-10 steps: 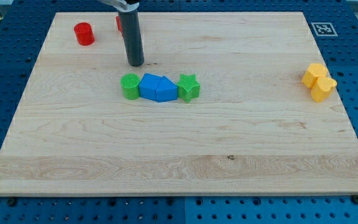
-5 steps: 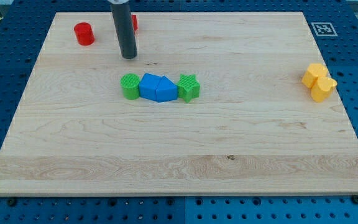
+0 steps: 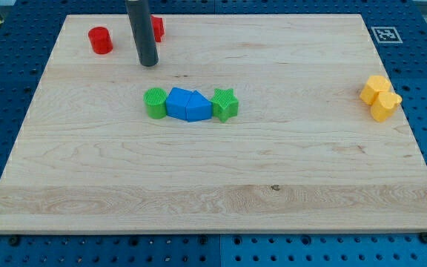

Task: Move the red circle to the bottom left side of the red star

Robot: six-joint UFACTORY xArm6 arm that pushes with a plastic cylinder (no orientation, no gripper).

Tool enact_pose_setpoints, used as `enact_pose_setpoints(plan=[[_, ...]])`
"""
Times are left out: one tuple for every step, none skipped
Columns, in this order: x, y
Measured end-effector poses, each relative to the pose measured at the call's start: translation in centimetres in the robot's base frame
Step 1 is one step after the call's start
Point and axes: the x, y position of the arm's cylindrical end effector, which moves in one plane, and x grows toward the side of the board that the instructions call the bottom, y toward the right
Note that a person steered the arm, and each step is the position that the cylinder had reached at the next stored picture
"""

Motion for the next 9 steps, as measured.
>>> enact_pose_setpoints(plan=[[-0.2, 0.0], [-0.4, 0.0], [-0.4, 0.0], [0.8, -0.5], [0.8, -4.4], [0.8, -8.2], [0.8, -11.5], [-0.3, -14.0], [-2.7, -15.2]])
